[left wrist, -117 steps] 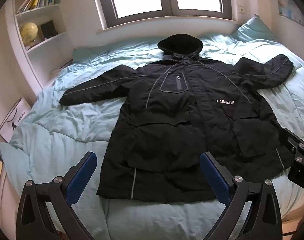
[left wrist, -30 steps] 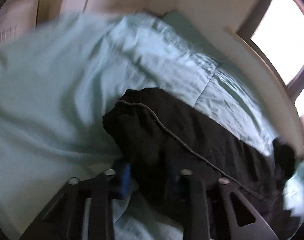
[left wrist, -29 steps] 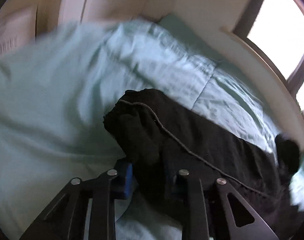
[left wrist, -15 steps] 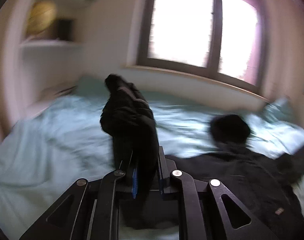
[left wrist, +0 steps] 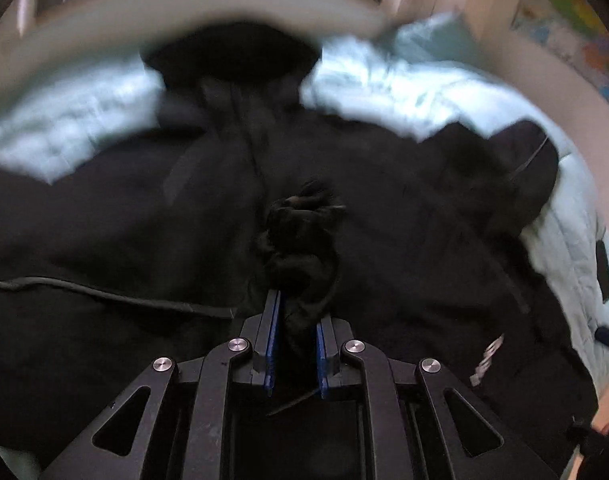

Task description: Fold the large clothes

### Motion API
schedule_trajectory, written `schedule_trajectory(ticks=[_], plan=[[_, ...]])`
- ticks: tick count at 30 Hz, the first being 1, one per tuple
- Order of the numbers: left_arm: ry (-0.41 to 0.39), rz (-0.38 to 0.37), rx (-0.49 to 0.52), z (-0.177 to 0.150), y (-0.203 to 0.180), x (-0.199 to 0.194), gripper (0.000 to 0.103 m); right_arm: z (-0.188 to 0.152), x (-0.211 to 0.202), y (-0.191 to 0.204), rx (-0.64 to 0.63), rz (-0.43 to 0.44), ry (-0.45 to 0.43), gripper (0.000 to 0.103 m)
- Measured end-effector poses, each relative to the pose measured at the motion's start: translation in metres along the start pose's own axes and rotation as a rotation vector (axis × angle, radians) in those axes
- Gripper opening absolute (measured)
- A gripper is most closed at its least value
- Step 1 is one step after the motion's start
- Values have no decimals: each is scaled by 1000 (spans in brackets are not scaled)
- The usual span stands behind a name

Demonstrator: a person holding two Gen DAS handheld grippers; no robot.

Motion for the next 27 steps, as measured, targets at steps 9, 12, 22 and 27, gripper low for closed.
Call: schedule_trajectory(ticks=[9,12,22,27], plan=[[-229,-139,-38,-7,10,-102,75,77,64,8,128,244,136,103],[-292,-68,-58,-13,28,-138,75,101,97,30,167,304,180,98],[-238,159,-132,-28,90,-146,75,117,195,84,310,460,376,58],[-203,230,-168,-29,106,-140,75,133,159,75,210,390,225,41]])
Point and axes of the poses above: each gripper's, at about its wrist camera, not at the fingertips, and x roughly the way its jaws point, y to its left, z to its top, the point moved 1 cm from there along x, roughly the way its jaws point, and after that the axes turned 12 degrees about x, right-handed, at the moved point
